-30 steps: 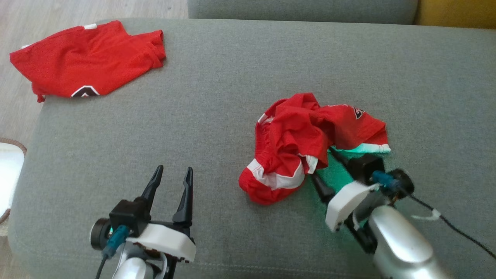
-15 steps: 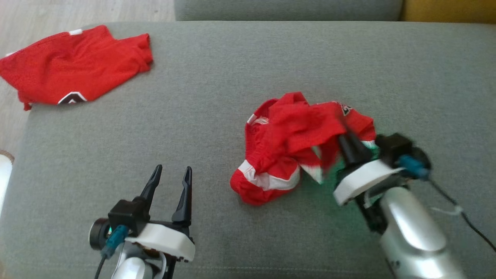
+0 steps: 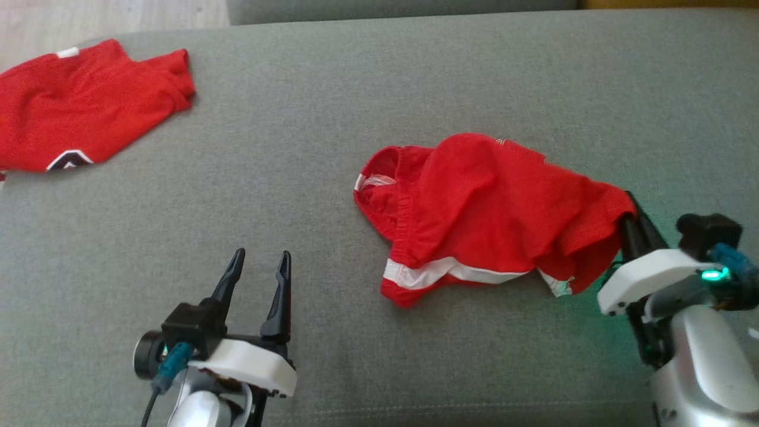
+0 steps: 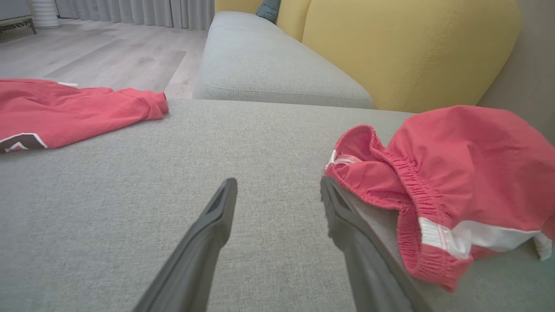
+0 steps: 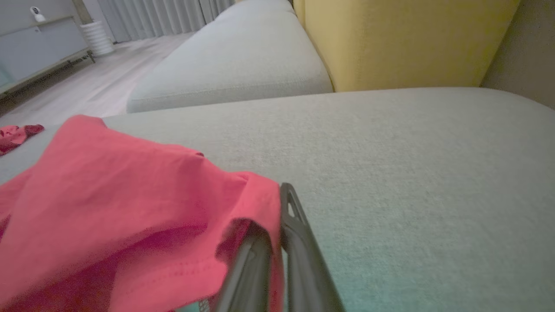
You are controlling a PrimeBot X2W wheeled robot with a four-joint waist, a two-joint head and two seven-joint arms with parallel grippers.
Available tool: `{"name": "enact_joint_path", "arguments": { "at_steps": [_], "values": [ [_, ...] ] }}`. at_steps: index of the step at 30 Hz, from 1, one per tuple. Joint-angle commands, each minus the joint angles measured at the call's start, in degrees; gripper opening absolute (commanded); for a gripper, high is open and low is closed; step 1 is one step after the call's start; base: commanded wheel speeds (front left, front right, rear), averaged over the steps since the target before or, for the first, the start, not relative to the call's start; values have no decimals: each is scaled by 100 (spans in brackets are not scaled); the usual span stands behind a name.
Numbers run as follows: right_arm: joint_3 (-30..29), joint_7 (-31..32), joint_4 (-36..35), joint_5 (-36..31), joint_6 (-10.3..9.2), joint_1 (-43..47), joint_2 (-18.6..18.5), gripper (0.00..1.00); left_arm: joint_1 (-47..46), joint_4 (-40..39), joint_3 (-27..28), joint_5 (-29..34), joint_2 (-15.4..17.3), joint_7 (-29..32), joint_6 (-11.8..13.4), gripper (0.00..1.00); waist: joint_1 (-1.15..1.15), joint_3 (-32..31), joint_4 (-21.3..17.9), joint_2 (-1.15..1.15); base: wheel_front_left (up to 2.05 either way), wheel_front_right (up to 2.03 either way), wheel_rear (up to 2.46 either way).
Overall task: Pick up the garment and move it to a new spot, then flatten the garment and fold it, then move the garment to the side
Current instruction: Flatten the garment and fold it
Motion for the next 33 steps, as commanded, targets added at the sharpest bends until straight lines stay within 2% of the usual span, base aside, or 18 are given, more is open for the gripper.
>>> {"name": "enact_joint_path", "arguments": {
  "at_steps": [1, 2, 3, 4, 5, 6, 13, 17, 22, 27, 33],
  "values": [
    [22, 19, -179, -95, -5, -211, -113, 0, -251, -194, 217, 34, -8, -71, -19, 100, 0, 28, -31, 0, 0, 0, 0],
    [-60, 44, -148, -136, -5, -246, -133, 0, -261, -187, 210, 35, -8, -71, -22, 100, 0, 34, -45, 0, 0, 0, 0],
    [-145, 47, -119, -175, -5, -286, -150, 19, -270, -182, 204, 35, -8, -71, -23, 100, 0, 42, -58, 0, 0, 0, 0],
    [-232, 43, -97, -245, -5, -323, -175, 49, -280, -180, 201, 34, -8, -71, -23, 100, 0, 53, -70, 0, 0, 0, 0],
    [-309, 43, -76, -307, -5, -357, -195, 89, -291, -180, 200, 34, -8, -71, -24, 100, 0, 63, -82, 0, 0, 0, 0],
    [-378, 38, -61, -343, -5, -386, -205, 100, -299, -179, 202, 35, -8, -71, -23, 100, 0, 67, -95, 0, 0, 0, 0],
    [-493, -17, -219, -296, -5, -282, -299, 100, -296, -171, 166, 29, -8, -71, -55, 100, 0, 26, -161, 0, 0, 0, 0],
    [-690, -264, -757, -198, -5, 59, -323, 100, -268, -181, 53, -19, -8, -71, -64, 100, 0, -34, -207, 0, 0, 0, 0],
    [-990, -584, -1575, -343, -5, 400, -131, 100, -234, -222, 9, -71, -8, -71, -40, 100, 0, -124, -315, 0, 0, 0, 0],
    [-770, -706, -2140, -440, -5, 631, 102, 100, -143, -245, 41, -113, -8, -71, 13, 100, 0, -347, -398, 0, 0, 0, 0],
    [-230, -728, -2229, -347, -5, 985, 210, 100, 39, -287, 74, -177, -8, -71, 52, 100, 0, -686, -321, 0, 0, 0, 0]
  ]
}}
